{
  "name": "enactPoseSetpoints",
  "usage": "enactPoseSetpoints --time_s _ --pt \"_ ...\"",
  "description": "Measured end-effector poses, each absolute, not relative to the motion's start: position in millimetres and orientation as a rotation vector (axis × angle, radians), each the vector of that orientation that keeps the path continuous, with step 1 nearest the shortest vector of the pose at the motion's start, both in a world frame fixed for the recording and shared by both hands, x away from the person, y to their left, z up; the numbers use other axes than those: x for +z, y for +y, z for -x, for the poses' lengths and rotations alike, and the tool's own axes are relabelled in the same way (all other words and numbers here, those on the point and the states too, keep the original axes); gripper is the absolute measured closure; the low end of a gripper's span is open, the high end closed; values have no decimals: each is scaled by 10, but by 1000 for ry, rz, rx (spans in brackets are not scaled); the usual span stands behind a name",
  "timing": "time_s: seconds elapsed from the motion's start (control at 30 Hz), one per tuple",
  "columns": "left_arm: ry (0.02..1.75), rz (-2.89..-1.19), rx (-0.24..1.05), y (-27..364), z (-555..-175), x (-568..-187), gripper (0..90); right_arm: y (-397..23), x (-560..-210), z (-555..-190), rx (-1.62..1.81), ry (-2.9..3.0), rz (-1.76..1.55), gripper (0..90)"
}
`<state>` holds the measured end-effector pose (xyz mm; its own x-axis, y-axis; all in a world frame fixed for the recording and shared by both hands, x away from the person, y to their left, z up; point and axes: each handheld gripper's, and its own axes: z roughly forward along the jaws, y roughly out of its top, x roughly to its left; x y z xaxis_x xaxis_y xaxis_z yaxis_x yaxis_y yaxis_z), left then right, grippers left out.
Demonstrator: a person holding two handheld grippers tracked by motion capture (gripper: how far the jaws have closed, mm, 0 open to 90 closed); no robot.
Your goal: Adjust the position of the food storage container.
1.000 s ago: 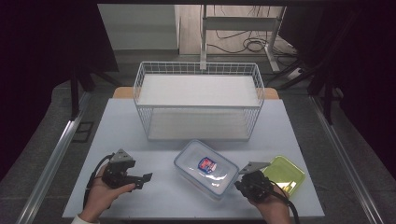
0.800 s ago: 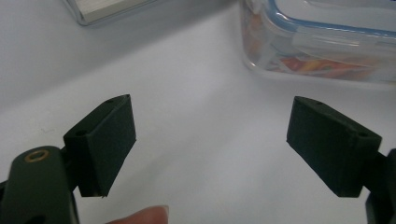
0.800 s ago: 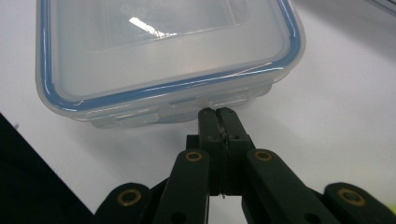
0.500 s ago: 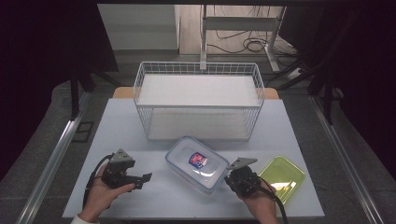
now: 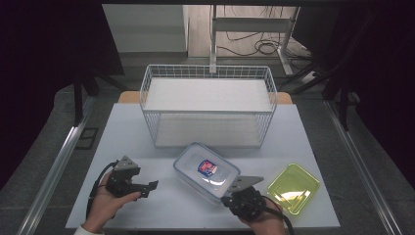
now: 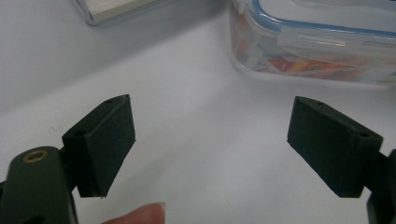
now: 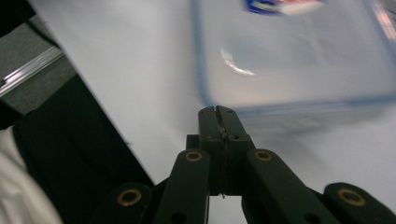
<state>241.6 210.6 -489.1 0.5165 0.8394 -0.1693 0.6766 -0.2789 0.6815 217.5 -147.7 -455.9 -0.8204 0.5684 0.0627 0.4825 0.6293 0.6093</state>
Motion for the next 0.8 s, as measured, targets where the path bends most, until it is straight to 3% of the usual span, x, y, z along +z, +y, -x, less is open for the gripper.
enactPoseSetpoints --time_s 0.33,0.8 --pt "1224 -2046 282 2103 -2419 -4898 152 -1044 -4811 -2221 846 2795 -793 890" --pt "1222 -2054 275 2093 -2425 -4920 152 -1197 -4844 -2354 819 2723 -882 891"
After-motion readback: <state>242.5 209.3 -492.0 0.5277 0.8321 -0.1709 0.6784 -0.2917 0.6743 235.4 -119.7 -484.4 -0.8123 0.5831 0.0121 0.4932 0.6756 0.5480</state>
